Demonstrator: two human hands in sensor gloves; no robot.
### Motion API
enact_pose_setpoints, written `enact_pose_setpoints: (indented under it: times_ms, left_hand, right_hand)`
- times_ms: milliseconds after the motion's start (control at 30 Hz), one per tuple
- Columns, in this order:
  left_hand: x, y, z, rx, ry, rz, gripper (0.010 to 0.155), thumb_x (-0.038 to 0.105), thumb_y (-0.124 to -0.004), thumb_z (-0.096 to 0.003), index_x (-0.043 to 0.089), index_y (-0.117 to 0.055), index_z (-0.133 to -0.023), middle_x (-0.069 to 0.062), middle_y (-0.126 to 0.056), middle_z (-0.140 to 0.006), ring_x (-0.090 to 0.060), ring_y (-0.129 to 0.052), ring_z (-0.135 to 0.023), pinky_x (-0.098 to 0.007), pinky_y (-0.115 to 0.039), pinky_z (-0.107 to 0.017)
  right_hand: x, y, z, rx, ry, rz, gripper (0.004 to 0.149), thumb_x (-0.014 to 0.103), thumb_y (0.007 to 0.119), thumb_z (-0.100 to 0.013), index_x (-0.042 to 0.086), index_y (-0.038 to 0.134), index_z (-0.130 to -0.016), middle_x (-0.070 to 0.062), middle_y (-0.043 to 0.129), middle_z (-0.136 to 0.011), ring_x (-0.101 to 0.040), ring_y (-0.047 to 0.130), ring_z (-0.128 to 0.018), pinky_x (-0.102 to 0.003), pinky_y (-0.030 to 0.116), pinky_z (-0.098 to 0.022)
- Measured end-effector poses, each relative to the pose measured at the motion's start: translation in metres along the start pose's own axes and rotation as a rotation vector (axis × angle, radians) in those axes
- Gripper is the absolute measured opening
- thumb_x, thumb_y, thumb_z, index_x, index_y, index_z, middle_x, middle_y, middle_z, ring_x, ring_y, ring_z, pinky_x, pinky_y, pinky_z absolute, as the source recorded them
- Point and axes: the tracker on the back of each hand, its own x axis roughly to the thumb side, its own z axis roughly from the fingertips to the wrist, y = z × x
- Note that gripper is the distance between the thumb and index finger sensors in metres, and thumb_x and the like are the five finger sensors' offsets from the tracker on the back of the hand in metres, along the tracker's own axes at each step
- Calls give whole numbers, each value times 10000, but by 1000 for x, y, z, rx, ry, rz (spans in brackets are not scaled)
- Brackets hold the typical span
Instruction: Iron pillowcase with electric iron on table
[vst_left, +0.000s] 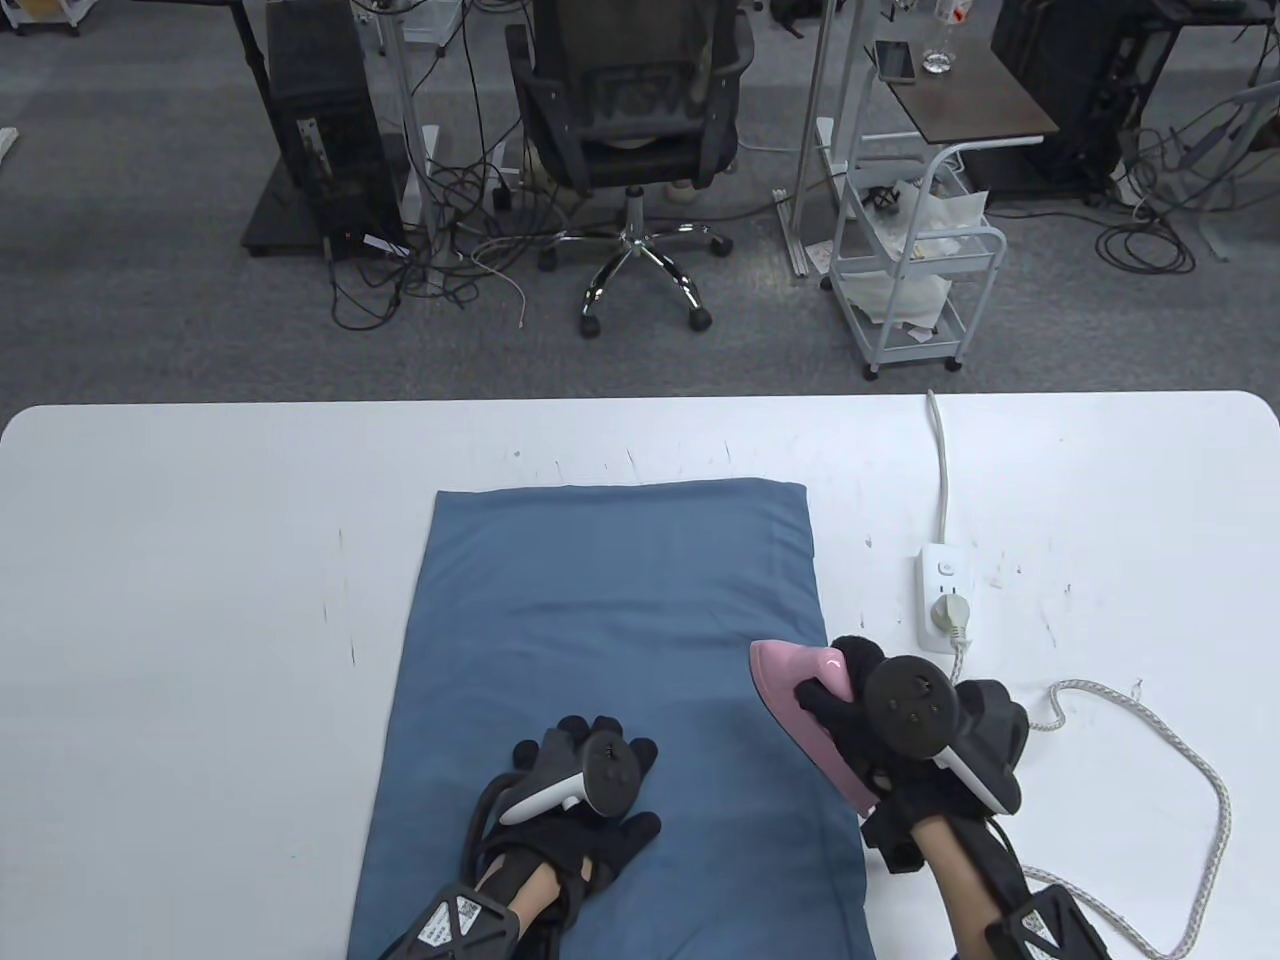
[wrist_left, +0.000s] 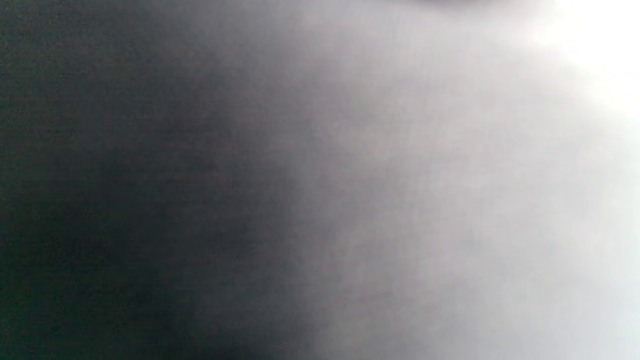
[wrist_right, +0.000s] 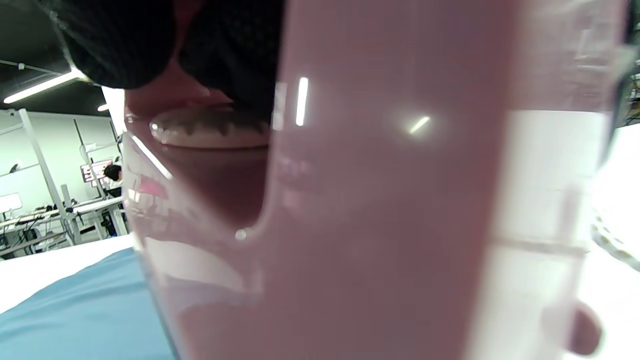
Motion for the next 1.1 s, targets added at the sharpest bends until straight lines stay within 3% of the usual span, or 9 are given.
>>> enact_pose_setpoints:
  times_ms: [167, 367, 533, 633, 833, 967, 1100]
  left_hand:
    - [1, -7, 7, -3, -4, 8, 749, 640, -382, -482, 430, 145, -971, 32, 327, -994, -329, 332, -903, -681, 122, -584]
    - [1, -7, 7, -6, -7, 9, 751, 642, -379, -482, 433, 154, -969, 32, 335, -992, -330, 340, -900, -681, 136, -580]
    - [1, -7, 6, -9, -9, 8, 751, 640, -376, -484, 428, 156, -969, 30, 339, -990, -331, 345, -898, -682, 139, -579]
    - [2, -6, 6, -12, -10, 1, 751, 641, -370, -482, 424, 162, -966, 27, 344, -986, -333, 348, -895, -685, 140, -577]
    - [3, -7, 6, -17, -11, -5, 752, 642, -362, -480, 421, 172, -962, 21, 352, -981, -339, 354, -890, -690, 143, -574]
    - [3, -7, 6, -18, -12, -7, 753, 642, -361, -480, 420, 173, -962, 19, 353, -981, -341, 354, -890, -692, 142, -573]
    - [3, -7, 6, -18, -12, -8, 754, 642, -360, -481, 419, 175, -963, 20, 353, -981, -340, 355, -890, -691, 143, -574]
  right_hand:
    - [22, 18, -3, 34, -99, 74, 619, 551, 753, -446, 144, 746, -913, 68, 954, -488, -87, 971, -285, -373, 914, -381]
    - [52, 61, -18, 133, -182, 179, 643, 572, 731, -435, 160, 738, -928, 72, 955, -481, -81, 971, -276, -367, 918, -375]
    - [60, 89, -30, 221, -213, 250, 642, 568, 737, -434, 166, 733, -935, 70, 956, -478, -84, 971, -278, -370, 916, -378]
    - [63, 93, -37, 224, -221, 310, 644, 570, 732, -437, 169, 725, -941, 74, 952, -477, -81, 970, -276, -368, 916, -378]
    - [49, 97, -70, 153, -145, 367, 653, 567, 724, -433, 156, 720, -940, 75, 946, -453, -79, 960, -255, -369, 917, -360]
    - [32, 99, -109, 133, -7, 417, 660, 569, 714, -431, 159, 707, -948, 73, 945, -451, -79, 959, -253, -372, 917, -358]
    - [17, 99, -130, 123, 96, 419, 660, 567, 717, -430, 159, 704, -950, 67, 944, -449, -82, 957, -250, -375, 916, -357]
